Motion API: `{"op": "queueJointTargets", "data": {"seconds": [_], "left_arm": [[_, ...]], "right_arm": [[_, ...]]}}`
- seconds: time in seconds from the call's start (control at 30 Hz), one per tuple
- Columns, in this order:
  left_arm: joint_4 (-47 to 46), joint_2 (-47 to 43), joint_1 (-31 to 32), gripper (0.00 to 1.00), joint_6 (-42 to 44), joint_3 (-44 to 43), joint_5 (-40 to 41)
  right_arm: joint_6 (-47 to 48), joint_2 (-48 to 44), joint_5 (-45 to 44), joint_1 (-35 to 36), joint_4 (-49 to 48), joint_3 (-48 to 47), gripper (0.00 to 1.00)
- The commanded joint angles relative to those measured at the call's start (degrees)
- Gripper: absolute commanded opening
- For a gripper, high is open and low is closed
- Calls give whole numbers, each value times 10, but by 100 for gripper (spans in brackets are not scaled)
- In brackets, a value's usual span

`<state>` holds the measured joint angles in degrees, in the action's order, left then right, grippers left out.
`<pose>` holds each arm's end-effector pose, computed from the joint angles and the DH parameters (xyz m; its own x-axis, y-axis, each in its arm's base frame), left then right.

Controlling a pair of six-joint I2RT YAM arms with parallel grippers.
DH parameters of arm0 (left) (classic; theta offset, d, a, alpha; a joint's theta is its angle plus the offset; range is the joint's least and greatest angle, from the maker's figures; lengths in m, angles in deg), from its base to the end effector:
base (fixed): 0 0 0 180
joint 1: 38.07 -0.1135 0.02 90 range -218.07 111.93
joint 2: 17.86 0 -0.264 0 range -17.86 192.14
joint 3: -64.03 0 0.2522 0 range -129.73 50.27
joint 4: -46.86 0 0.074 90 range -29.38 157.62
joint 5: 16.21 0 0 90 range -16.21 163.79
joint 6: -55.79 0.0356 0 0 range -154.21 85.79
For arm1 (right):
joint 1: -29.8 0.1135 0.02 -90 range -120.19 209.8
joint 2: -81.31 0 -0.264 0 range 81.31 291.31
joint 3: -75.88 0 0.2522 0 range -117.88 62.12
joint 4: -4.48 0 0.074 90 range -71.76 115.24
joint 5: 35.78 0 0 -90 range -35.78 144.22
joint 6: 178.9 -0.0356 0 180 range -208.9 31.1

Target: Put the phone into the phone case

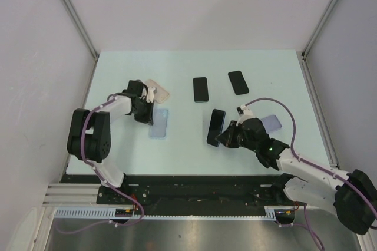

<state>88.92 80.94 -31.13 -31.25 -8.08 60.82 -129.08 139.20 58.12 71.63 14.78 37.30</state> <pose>0.3218 -0.0472 0.1598 -0.9137 0.1619 -0.3728 0.2460 0.9504 -0.1902 0.1570 0.1438 0.1996 -0.7390 0.2024 -0.6426 -0.3045 0.7504 0.5866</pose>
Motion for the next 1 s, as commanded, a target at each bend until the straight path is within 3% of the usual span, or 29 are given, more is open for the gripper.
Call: {"op": "queueJointTargets", "data": {"seconds": [0.0,0.13,0.33,0.4,0.43,0.53,0.67,0.8,0.83,0.93,0.97], "left_arm": [[-4,-47,83,5,-78,33,-54],[-40,-71,130,1,-142,54,-43],[-89,-80,177,10,-271,90,-52],[-109,-89,185,18,-310,104,-45],[-114,-94,187,29,-322,118,-42],[-133,-127,191,39,-350,139,-42],[-94,-164,187,39,-350,116,-17],[-26,-163,172,33,-294,70,9],[-26,-158,170,21,-287,68,9],[-32,-142,157,0,-277,77,-13],[-37,-131,156,0,-275,82,-20]], "right_arm": [[23,-69,5,-13,-3,11,0],[30,-108,28,-30,7,22,0],[20,-139,58,-45,10,23,0],[18,-139,62,-46,8,23,0],[17,-137,64,-46,3,23,0],[9,-128,73,-46,-8,23,0],[-26,-105,103,-44,-37,23,0],[-67,-73,120,-36,-67,20,0],[-72,-66,121,-28,-81,19,0],[-86,-28,114,-3,-104,15,0],[-90,-16,113,4,-110,12,0]]}}
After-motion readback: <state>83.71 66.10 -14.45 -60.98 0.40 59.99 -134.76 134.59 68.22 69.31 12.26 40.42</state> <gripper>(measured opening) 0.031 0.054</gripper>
